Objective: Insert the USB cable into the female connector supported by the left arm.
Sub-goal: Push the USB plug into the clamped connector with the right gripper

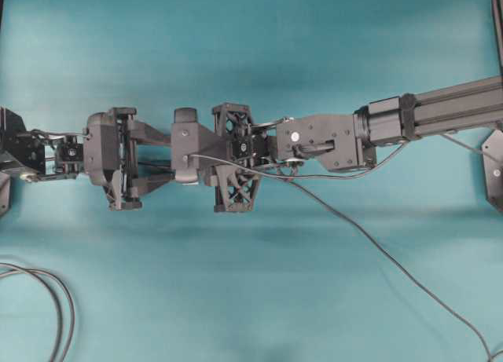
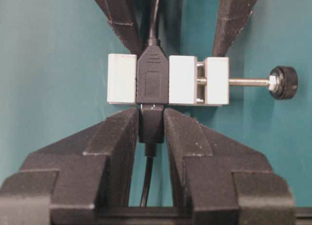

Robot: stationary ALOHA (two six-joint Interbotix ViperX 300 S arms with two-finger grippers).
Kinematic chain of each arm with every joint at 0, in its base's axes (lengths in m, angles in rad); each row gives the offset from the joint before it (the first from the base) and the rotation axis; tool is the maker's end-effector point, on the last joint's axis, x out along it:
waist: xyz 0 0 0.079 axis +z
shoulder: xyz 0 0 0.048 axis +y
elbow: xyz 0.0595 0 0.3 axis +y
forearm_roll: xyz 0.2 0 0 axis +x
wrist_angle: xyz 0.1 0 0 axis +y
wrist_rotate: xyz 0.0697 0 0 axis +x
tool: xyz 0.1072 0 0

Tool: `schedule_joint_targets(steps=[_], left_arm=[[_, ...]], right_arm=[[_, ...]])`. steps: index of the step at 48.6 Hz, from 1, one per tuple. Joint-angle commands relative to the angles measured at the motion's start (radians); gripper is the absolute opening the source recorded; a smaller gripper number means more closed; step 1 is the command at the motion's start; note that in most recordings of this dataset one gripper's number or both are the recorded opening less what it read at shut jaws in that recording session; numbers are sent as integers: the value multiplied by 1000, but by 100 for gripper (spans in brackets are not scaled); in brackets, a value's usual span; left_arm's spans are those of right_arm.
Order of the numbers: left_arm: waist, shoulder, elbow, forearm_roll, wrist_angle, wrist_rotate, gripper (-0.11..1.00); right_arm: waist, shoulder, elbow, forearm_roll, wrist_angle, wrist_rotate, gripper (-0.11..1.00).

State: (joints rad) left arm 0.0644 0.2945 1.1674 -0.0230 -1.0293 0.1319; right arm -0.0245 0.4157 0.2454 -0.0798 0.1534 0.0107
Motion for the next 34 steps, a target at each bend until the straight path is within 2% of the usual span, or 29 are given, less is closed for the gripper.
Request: schedule_joint_targets(steps=[1, 34], left_arm=[[-12, -15, -48, 3, -9, 9, 76], [-6, -17, -98, 5, -9, 20, 76]], right_arm=[[3, -21, -63, -3, -15, -12, 21], [-3, -12, -74, -3, -35, -21, 21]])
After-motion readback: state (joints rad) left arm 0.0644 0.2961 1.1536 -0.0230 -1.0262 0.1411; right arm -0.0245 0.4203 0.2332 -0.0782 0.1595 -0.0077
